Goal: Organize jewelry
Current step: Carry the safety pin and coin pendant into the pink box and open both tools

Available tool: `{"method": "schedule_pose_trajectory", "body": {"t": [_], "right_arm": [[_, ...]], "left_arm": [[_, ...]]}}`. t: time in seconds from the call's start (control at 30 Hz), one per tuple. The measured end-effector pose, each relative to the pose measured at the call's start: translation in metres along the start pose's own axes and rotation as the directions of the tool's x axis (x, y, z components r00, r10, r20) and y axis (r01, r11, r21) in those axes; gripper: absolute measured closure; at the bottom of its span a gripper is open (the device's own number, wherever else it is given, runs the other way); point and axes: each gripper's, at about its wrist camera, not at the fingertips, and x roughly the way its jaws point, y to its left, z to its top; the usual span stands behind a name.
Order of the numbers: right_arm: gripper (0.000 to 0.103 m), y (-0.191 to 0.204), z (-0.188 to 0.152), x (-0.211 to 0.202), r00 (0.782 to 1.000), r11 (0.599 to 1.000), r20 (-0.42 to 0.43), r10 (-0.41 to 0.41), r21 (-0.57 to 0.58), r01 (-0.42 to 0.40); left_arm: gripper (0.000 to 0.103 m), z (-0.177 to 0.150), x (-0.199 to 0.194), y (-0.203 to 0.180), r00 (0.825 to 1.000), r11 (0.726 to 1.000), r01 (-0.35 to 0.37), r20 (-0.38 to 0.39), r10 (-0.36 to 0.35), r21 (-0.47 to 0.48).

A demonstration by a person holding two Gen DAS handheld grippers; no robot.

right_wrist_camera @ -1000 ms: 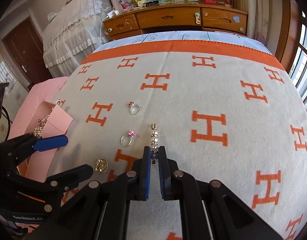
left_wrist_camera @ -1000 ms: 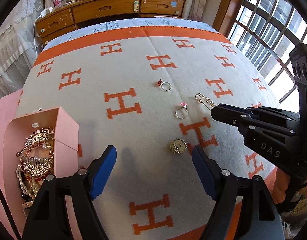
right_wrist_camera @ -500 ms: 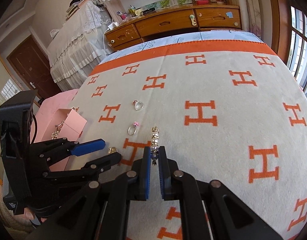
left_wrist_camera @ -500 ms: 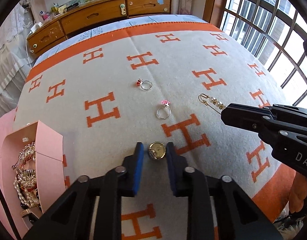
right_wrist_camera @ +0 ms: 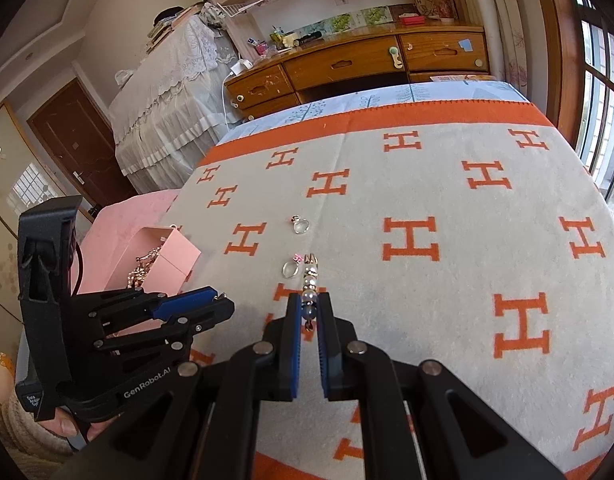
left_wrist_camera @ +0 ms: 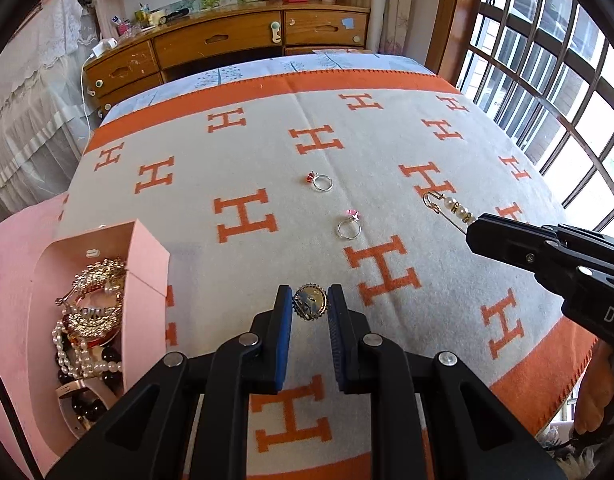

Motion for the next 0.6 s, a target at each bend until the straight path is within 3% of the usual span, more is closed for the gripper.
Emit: {"method": "schedule_pose_trajectory", "body": {"t": [0.27, 0.6], "right_arm": [[0.096, 0.043, 0.002, -0.024, 0.998, 0.996, 0.035, 0.057, -0.074, -0.054], [0.096, 0.125, 0.015, -0.034, 0.987, 0.97, 0.051, 0.153, -0.196, -0.141]], "left_arm": [[0.088, -0.011, -0.059, 0.022, 0.995, 0.998, -0.048, 0.089, 0.052, -0.046], [0.087, -0.028, -0.115, 0.08, 0.968, 0.978, -0.149, 0.178, 0.174, -0.149]]}}
